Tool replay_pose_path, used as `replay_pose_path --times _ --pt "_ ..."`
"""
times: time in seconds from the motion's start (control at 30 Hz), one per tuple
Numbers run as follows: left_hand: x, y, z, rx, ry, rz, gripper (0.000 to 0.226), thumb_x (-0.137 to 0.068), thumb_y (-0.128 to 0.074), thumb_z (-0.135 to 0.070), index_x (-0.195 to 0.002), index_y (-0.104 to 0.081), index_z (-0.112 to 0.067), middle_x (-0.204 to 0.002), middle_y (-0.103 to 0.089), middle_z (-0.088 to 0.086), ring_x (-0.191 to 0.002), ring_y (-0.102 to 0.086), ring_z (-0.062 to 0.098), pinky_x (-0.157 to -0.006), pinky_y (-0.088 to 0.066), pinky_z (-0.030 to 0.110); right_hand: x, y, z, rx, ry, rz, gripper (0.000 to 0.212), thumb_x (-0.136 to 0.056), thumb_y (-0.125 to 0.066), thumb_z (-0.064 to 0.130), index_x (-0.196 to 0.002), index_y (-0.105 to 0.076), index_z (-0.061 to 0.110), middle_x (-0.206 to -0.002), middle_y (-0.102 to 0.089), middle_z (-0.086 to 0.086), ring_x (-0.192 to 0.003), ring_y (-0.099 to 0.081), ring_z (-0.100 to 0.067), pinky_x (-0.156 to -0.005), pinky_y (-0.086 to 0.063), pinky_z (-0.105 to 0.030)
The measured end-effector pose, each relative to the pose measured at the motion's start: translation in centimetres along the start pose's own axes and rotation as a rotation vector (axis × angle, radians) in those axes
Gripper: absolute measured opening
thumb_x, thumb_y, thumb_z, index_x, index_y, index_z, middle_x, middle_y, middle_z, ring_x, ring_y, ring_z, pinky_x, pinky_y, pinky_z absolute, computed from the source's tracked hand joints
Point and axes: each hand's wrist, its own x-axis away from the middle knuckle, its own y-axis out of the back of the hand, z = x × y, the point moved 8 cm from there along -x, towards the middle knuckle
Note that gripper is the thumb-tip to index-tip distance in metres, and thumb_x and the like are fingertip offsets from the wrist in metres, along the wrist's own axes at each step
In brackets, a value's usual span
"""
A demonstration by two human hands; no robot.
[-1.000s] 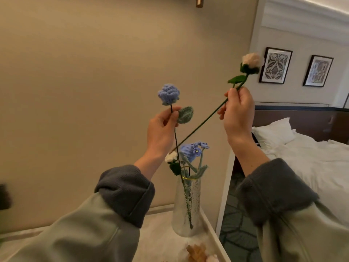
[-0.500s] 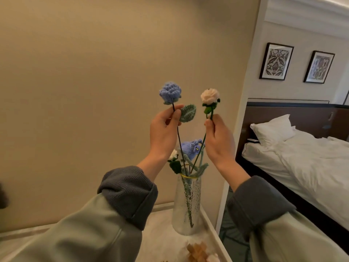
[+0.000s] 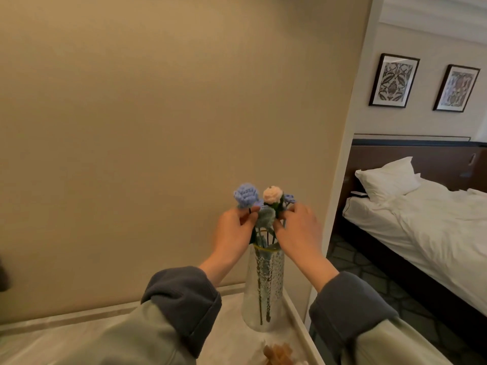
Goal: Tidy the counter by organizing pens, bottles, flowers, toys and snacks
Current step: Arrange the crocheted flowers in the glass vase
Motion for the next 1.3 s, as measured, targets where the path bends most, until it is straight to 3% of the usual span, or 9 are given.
replay_pose_path --times 0.1,0.23,0.33,0.4,0.57,0.73,0.9,1.13,1.3 --pt "1.0 -0.5 2.3 -0.028 0.057 0.002 0.018 -0.091 -0.06 -0.024 -0.089 -0.071 -0.038 -0.087 -0.072 -0.01 -0.083 -0.068 0.008 -0.077 -0.058 0.04 0.8 -1.1 -0.8 -0.012 -0.057 0.0 0.026 -0.091 -0.054 0.043 -0.101 -0.072 0.027 -0.109 -0.052 0.004 -0.111 -0.044 -0.02 -0.089 -0.037 -0.036" --pt "1.6 -0.9 2.9 0.012 0.07 0.001 0.017 -0.09 -0.061 -0.028 -0.083 -0.069 -0.041 -0.09 -0.073 -0.008 -0.088 -0.069 0.012 -0.081 -0.057 0.046 1.3 -1.7 -1.4 -0.018 -0.096 0.054 0.026 -0.089 -0.057 0.041 -0.107 -0.071 0.03 -0.122 -0.052 0.004 -0.12 -0.041 -0.02 -0.097 -0.034 -0.037" --pt "2.0 -0.9 2.6 0.049 0.077 0.019 0.019 -0.091 -0.061 -0.022 -0.085 -0.069 -0.039 -0.089 -0.073 -0.01 -0.088 -0.068 0.01 -0.084 -0.056 0.043 1.7 -1.5 -1.5 -0.075 -0.124 0.068 0.03 -0.088 -0.059 0.038 -0.115 -0.067 0.028 -0.128 -0.052 0.003 -0.124 -0.041 -0.02 -0.101 -0.035 -0.038" --pt "2.5 -0.7 2.5 0.046 0.064 0.021 0.02 -0.091 -0.061 -0.018 -0.09 -0.069 -0.037 -0.088 -0.071 -0.015 -0.087 -0.067 0.005 -0.081 -0.055 0.032 2.2 -0.8 -1.4 -0.155 -0.142 0.034 0.034 -0.085 -0.06 0.034 -0.117 -0.063 0.024 -0.127 -0.053 0.001 -0.122 -0.044 -0.022 -0.1 -0.039 -0.039" --pt "4.5 1.3 2.5 0.058 0.099 -0.052 0.026 -0.091 -0.061 -0.018 -0.117 -0.066 -0.019 -0.1 -0.067 -0.012 -0.089 -0.06 -0.004 -0.075 -0.047 0.011 4.8 1.8 -0.2 -0.51 -0.135 -0.194 0.049 -0.082 -0.066 0.018 -0.128 -0.049 0.02 -0.127 -0.052 0.0 -0.12 -0.046 -0.019 -0.101 -0.041 -0.037" --pt "7.6 3.5 3.0 0.085 0.162 -0.083 0.022 -0.093 -0.057 -0.019 -0.113 -0.065 -0.022 -0.102 -0.067 -0.004 -0.093 -0.063 0.012 -0.082 -0.051 0.027 9.0 4.5 3.3 -0.714 0.053 -0.438 0.038 -0.083 -0.058 0.004 -0.117 -0.051 0.02 -0.111 -0.053 0.004 -0.104 -0.052 -0.012 -0.09 -0.046 -0.029" --pt "11.6 7.3 4.1 0.151 0.238 -0.153 0.015 -0.094 -0.055 -0.02 -0.103 -0.062 -0.03 -0.095 -0.068 -0.005 -0.078 -0.062 0.005 -0.065 -0.047 0.014 11.8 2.2 8.6 -0.834 0.194 -0.247 0.027 -0.085 -0.055 0.0 -0.104 -0.058 0.017 -0.096 -0.054 0.004 -0.087 -0.054 -0.008 -0.07 -0.047 -0.027" --pt "17.3 15.7 6.7 0.169 0.362 -0.297 0.015 -0.094 -0.055 -0.018 -0.105 -0.063 -0.025 -0.098 -0.068 -0.002 -0.072 -0.063 -0.002 -0.063 -0.049 0.011 15.3 -2.6 16.4 -0.922 0.21 0.041 0.028 -0.085 -0.055 0.002 -0.1 -0.058 0.026 -0.095 -0.054 0.014 -0.086 -0.054 -0.001 -0.068 -0.044 -0.012" --pt "21.9 22.9 9.5 0.108 0.473 -0.378 0.016 -0.094 -0.055 -0.02 -0.108 -0.062 -0.024 -0.097 -0.068 -0.003 -0.077 -0.064 0.002 -0.061 -0.048 0.012 17.9 -7.3 23.0 -0.936 0.207 0.292 0.022 -0.087 -0.057 0.009 -0.098 -0.058 0.029 -0.095 -0.054 0.019 -0.085 -0.056 -0.001 -0.068 -0.047 -0.018"
